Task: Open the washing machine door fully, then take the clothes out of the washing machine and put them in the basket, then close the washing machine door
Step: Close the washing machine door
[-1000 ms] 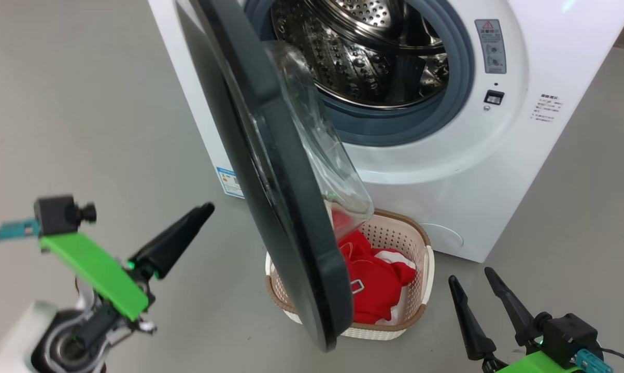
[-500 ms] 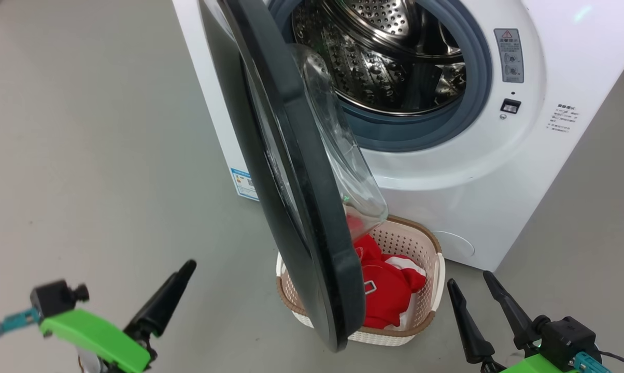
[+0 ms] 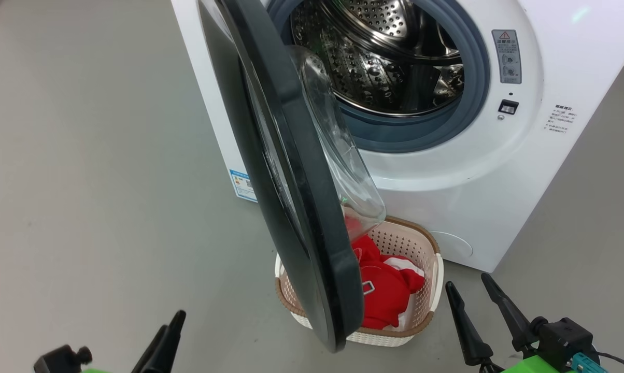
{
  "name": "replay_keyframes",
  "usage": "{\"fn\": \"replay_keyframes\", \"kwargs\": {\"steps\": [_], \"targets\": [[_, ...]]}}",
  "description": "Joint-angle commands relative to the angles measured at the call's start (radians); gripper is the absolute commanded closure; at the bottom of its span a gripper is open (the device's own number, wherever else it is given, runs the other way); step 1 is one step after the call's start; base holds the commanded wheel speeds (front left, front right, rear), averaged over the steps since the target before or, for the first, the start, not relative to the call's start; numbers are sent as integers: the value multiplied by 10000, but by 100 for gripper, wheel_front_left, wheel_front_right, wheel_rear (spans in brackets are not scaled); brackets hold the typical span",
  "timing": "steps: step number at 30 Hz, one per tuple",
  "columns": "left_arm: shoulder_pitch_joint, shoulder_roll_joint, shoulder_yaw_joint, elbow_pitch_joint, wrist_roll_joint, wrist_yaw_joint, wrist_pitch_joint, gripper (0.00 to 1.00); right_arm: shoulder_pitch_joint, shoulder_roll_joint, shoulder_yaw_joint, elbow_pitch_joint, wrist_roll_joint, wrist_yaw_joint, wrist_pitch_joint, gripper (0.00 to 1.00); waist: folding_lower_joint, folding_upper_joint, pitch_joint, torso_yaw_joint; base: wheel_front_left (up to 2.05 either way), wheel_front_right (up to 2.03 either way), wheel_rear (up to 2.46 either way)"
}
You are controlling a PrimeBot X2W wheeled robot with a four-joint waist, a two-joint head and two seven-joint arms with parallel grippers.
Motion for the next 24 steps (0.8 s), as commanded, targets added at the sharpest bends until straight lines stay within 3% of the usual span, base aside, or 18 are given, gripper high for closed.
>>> {"fn": "replay_keyframes", "kwargs": {"steps": [1, 8, 15, 16, 24], "targets": [[-94, 225, 246, 62, 279, -69, -313, 0, -101, -96, 284, -209, 21, 73, -65, 0, 0, 0, -2, -25, 0, 0, 0], [34, -73, 229, 734, 1093, -69, -745, 0, -100, -86, 284, -218, 35, 73, -65, 0, 0, 0, 51, -64, 0, 0, 0], [199, -888, 1963, 1052, 3755, -69, -765, 0, -139, -104, 251, -218, 23, 73, -65, 0, 0, 0, 124, -59, 0, 0, 0], [199, -888, 1963, 1052, 3755, -69, -765, 0, -139, -104, 251, -218, 23, 73, -65, 0, 0, 0, 124, -59, 0, 0, 0], [694, -2065, 4033, 636, 8290, -69, -767, 0, -116, -105, 222, -210, 29, 73, -65, 0, 0, 0, 75, -73, 0, 0, 0]]}}
